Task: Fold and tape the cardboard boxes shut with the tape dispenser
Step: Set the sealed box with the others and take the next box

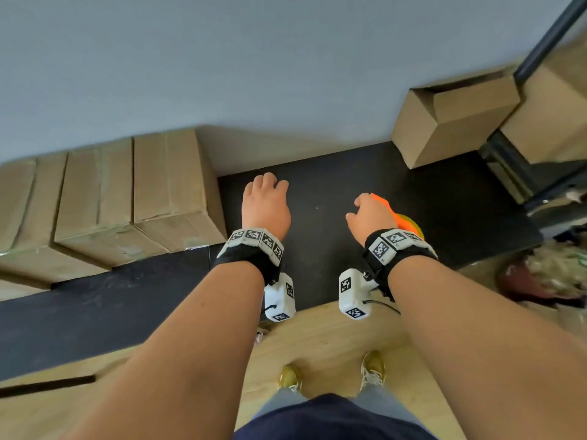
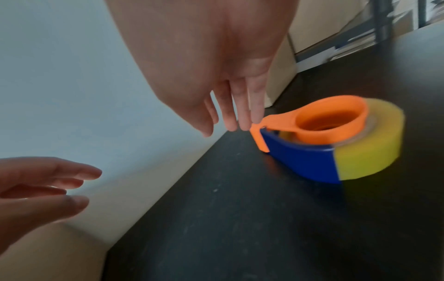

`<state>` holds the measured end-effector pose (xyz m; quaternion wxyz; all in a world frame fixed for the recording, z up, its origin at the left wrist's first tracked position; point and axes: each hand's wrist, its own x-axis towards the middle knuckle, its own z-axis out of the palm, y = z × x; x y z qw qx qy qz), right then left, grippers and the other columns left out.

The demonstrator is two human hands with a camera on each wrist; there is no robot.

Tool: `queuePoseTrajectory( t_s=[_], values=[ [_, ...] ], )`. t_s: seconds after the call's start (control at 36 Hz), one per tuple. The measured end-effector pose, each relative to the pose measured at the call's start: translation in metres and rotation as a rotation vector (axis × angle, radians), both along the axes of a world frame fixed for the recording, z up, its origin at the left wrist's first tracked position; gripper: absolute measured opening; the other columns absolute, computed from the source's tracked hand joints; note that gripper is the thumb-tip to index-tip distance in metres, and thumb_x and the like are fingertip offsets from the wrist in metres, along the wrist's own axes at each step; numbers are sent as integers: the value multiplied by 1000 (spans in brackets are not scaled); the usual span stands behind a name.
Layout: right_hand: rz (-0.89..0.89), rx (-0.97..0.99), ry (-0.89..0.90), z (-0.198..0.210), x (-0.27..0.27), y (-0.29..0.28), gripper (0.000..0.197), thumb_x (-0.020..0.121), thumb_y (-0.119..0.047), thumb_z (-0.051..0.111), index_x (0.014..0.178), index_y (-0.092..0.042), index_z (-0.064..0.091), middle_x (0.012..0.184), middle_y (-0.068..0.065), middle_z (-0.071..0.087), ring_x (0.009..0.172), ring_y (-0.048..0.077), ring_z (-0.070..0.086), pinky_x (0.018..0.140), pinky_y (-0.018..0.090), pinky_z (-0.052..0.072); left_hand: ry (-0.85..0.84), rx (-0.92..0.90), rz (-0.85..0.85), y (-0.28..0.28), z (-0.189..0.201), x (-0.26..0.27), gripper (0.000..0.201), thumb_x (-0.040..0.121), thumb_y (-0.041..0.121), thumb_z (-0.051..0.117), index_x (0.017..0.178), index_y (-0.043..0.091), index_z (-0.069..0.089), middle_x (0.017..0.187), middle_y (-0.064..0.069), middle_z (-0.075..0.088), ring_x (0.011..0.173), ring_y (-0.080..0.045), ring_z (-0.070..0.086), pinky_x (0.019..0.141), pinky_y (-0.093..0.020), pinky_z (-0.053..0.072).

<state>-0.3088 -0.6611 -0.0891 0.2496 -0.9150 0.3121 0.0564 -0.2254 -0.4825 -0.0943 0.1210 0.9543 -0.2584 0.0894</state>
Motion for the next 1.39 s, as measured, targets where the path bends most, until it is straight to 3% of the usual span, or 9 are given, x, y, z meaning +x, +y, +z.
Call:
queuePoseTrajectory(
  t_s=[0.06, 0.14, 0.25, 0.42, 0.58, 0.78, 0.97, 1.19, 1.39],
  values=[
    [-70, -5, 31, -9, -10, -18, 44, 94, -28, 62, 131, -10, 47, 102, 4, 63, 89, 26, 60, 72, 32, 45, 50, 32, -19, -21, -6, -7, 37, 86, 9, 52, 121, 13, 60, 122, -9, 53, 113, -29, 47, 99, -37, 33],
    [-105, -16, 94, -21, -25, -39, 48, 92, -36, 65, 126, -9, 46, 68, -4, 41, 73, 21, 48, 66, 30, 37, 127, 52, -1, -47, -15, -18, 39, 90, 12, 48, 127, 17, 56, 128, -6, 49, 118, -26, 44, 101, -34, 30],
    [-63, 2, 170, -45, -29, -57, 43, 84, -47, 70, 109, -15, 54, 64, -1, 50, 52, 15, 48, 45, 26, 31, 183, 60, 48, -70, -27, -31, 40, 90, 11, 47, 128, 18, 56, 128, -4, 50, 118, -24, 44, 102, -33, 31],
    [-11, 78, 381, -66, -23, -65, 50, 85, -58, 63, 97, -11, 51, 68, 3, 45, 69, 20, 52, 64, 31, 41, 215, 84, 112, -88, -41, -44, 42, 90, 9, 46, 129, 19, 57, 127, -4, 51, 117, -25, 46, 101, -33, 31],
    [157, 88, 431, -62, -24, -80, 39, 94, -45, 59, 108, -8, 56, 86, 6, 51, 81, 23, 51, 73, 32, 42, 242, 78, 155, -110, -43, -54, 44, 89, 7, 45, 130, 19, 56, 128, -5, 51, 118, -26, 45, 101, -34, 32],
    [155, 190, 301, -44, -31, -114, 41, 96, -45, 49, 71, -12, 52, 61, 3, 52, 65, 24, 56, 60, 31, 42, 246, 56, 184, -152, -32, -55, 43, 91, 9, 45, 132, 19, 53, 129, -5, 50, 119, -25, 44, 101, -34, 34],
    [-12, 272, 238, -8, -33, -170, 40, 96, -46, 38, 94, -9, 53, 92, 12, 55, 91, 28, 57, 80, 37, 44, 223, -8, 160, -206, -13, -50, 42, 92, 8, 44, 132, 17, 54, 130, -6, 50, 121, -27, 42, 100, -36, 35],
    [-77, 201, 218, 13, -40, -232, 59, 91, -63, 49, 110, -8, 58, 91, 7, 55, 83, 23, 54, 74, 33, 42, 179, -34, 42, -275, 14, -27, 37, 99, 22, 41, 134, 16, 50, 135, -5, 49, 123, -26, 43, 99, -37, 37],
    [-250, 229, 152, 25, -35, -276, 57, 90, -58, 54, 119, -8, 59, 93, 7, 54, 80, 22, 52, 72, 32, 40, 208, -51, -33, -341, 42, 18, 53, 98, 25, 47, 146, 12, 30, 152, -5, 29, 137, -27, 29, 107, -41, 31]
  ],
)
